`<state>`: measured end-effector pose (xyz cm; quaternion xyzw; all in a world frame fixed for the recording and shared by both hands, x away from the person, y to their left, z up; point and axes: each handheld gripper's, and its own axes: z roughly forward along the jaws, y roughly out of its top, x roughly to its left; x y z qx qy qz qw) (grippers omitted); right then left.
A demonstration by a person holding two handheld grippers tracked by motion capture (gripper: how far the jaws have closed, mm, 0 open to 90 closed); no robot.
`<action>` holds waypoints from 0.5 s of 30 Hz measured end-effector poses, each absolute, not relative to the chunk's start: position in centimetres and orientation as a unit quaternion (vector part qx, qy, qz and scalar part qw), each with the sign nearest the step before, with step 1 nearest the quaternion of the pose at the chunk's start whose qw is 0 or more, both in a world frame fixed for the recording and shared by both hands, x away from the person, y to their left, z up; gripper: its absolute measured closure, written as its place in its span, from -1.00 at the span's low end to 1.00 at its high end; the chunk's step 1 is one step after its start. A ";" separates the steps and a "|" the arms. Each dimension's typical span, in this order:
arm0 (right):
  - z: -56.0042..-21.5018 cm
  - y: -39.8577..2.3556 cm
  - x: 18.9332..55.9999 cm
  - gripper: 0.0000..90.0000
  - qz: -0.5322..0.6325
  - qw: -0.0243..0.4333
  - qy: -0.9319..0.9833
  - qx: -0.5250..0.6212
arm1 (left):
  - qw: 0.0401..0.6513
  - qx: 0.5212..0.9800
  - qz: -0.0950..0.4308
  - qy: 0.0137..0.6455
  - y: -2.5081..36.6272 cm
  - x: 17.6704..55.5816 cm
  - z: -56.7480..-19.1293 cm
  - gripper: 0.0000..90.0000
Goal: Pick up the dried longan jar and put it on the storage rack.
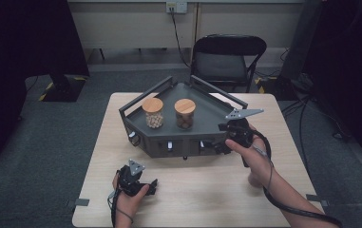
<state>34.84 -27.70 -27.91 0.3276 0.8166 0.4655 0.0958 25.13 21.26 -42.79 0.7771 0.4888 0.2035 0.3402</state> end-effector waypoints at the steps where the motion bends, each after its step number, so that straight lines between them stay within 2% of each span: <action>1: -28.0 -27.8 34.7 -0.95 0.466 0.095 0.817 0.325 | 0.340 0.777 0.203 0.489 21.3 25.1 -42.8 -1.00; 15: -30.4 -29.2 33.2 -0.96 0.475 0.075 0.815 0.322 | 0.340 0.777 0.203 0.489 21.3 25.1 -42.8 -1.00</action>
